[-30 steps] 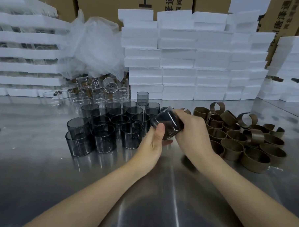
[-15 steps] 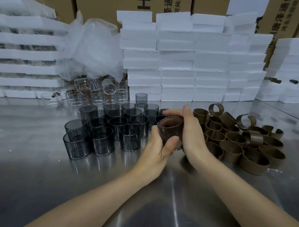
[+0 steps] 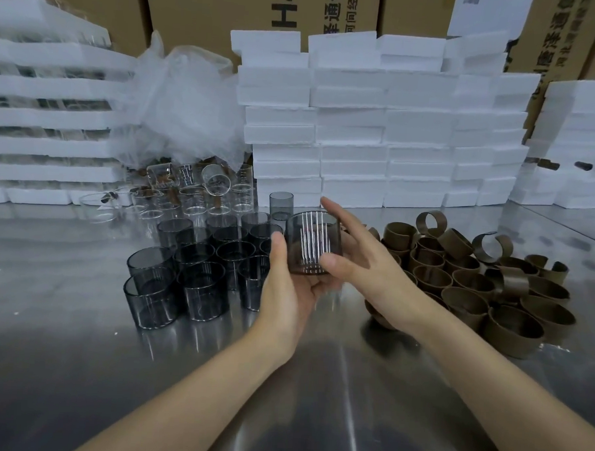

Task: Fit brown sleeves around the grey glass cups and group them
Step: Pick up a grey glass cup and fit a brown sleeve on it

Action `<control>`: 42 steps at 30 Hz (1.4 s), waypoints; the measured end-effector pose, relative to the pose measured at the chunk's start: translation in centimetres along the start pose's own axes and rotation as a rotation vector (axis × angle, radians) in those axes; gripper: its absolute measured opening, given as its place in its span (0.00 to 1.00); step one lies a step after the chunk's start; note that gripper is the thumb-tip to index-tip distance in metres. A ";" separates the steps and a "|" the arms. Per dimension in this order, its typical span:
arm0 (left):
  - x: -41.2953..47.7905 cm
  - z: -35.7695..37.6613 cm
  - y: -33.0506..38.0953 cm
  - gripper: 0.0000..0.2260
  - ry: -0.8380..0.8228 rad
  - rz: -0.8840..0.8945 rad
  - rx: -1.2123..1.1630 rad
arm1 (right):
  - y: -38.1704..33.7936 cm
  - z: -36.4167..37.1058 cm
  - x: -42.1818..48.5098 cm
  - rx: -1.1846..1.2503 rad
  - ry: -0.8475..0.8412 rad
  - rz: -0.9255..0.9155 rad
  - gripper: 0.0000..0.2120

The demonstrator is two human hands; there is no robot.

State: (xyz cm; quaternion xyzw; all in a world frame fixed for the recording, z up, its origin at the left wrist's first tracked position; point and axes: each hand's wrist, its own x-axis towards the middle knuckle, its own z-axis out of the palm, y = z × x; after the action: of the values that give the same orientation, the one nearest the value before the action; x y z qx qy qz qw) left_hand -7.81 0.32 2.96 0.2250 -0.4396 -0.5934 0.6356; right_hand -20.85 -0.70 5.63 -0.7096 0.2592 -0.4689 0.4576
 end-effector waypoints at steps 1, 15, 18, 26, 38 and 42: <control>-0.1 0.2 0.1 0.29 0.052 0.006 0.052 | 0.0 0.0 -0.1 -0.013 0.009 -0.017 0.31; -0.9 -1.0 -0.3 0.29 -0.006 0.625 1.038 | 0.2 1.4 -0.2 -0.127 0.229 -0.081 0.22; -0.7 -0.7 0.0 0.30 0.137 0.322 0.742 | 0.4 1.3 -0.3 -0.184 0.205 -0.094 0.20; 0.4 -0.7 0.9 0.29 -0.010 0.038 0.282 | -0.1 0.8 -0.1 0.139 0.228 0.129 0.19; 0.0 -0.5 -1.7 0.25 -0.034 0.031 0.250 | -2.5 -3.2 0.1 -0.542 0.364 0.295 0.24; -0.1 -0.5 -1.5 0.24 0.015 -0.064 0.263 | -2.8 -6.6 -0.8 -1.097 0.265 0.345 0.18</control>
State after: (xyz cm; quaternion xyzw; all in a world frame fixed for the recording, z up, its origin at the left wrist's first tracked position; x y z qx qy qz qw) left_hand -8.28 -0.03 1.48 0.3249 -0.5014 -0.5490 0.5845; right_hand -27.32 -1.48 8.75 -0.7256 0.6305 -0.2698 0.0570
